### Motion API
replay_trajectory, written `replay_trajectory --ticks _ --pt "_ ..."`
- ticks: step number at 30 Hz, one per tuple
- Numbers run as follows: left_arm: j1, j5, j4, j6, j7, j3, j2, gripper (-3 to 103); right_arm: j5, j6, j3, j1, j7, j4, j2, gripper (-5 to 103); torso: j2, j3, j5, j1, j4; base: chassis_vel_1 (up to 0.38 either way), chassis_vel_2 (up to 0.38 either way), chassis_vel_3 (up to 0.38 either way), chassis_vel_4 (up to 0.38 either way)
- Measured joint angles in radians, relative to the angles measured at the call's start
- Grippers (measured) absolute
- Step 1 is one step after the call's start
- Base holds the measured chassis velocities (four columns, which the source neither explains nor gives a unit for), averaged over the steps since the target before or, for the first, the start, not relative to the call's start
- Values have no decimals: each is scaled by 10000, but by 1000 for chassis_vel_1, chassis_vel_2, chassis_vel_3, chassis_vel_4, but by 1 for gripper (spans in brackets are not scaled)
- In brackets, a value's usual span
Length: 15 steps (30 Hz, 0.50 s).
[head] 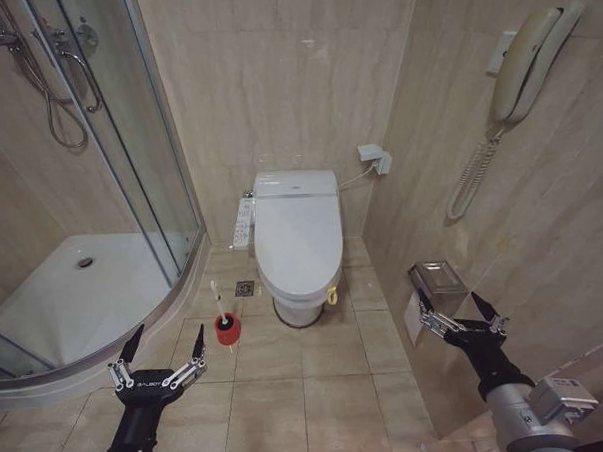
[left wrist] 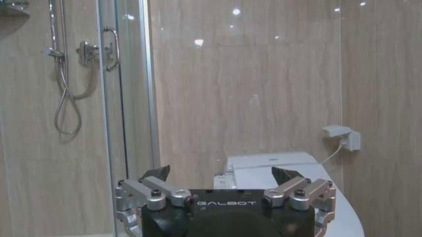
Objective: Open the toilet lid, clean the toilet bowl with a toilet brush, close the toilet lid, and flush.
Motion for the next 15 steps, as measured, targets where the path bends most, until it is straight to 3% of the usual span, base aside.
replay_trajectory --ticks 15 --pt "0 0 0 0 0 0 0 100 0 0 0 -1 0 0 0 100 0 0 0 0 0 0 0 0 0"
